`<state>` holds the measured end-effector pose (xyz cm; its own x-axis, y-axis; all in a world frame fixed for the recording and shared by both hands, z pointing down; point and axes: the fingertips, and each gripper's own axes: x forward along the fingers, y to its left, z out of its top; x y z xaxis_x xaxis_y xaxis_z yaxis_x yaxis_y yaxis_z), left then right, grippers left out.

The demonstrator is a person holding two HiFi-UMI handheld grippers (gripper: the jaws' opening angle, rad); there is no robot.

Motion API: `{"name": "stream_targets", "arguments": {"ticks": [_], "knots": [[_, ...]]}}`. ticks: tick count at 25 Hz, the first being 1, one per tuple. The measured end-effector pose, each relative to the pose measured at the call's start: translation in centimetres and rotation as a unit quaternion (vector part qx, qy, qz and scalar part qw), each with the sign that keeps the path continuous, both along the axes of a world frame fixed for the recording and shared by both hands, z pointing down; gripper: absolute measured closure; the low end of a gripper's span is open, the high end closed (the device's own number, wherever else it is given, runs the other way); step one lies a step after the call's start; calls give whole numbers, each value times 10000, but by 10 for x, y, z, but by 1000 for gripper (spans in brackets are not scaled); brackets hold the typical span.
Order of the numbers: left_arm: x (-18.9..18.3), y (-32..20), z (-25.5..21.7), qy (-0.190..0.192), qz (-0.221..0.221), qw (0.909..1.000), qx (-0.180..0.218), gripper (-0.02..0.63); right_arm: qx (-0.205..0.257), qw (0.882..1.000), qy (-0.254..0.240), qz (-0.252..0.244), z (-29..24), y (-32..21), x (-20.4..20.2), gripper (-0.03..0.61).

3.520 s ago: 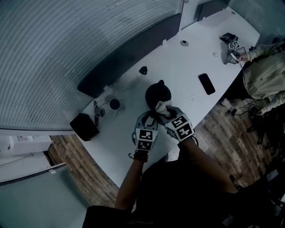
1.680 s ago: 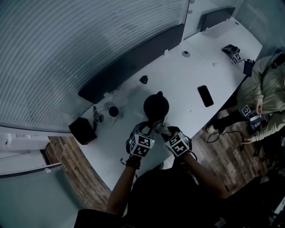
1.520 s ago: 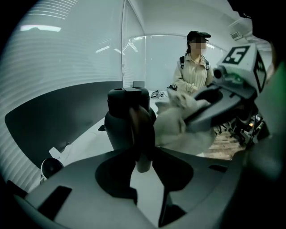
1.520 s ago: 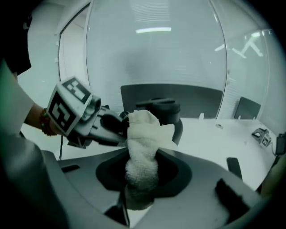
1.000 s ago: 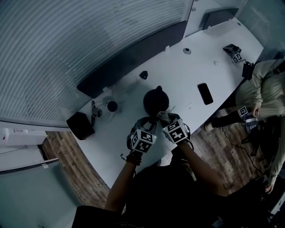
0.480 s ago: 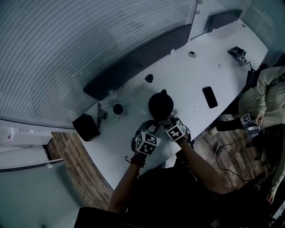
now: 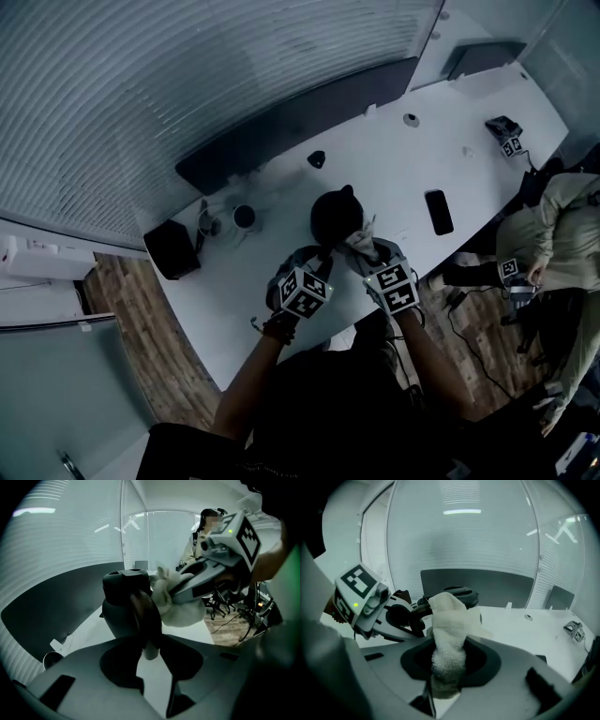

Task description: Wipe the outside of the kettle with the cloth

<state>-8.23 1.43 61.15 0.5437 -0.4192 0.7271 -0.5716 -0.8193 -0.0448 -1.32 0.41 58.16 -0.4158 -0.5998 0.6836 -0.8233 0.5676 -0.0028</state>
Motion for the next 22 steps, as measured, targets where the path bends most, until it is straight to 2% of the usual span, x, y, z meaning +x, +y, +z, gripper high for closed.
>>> {"name": "stream_targets", "arguments": {"ticks": [3, 10, 16, 22], "knots": [[2, 1, 0, 8, -20, 10000, -18, 488, -78, 9995, 273, -157, 7, -12, -6, 471], [2, 1, 1, -5, -3, 10000, -22, 488, -365, 9986, 347, -151, 31, -8, 1, 471], [3, 2, 1, -14, -12, 10000, -63, 488, -984, 9937, 496, -203, 89, -5, 8, 471], [4, 2, 2, -52, 3, 9999, -89, 488, -1562, 9826, 963, -302, 148, -3, 17, 471]]}}
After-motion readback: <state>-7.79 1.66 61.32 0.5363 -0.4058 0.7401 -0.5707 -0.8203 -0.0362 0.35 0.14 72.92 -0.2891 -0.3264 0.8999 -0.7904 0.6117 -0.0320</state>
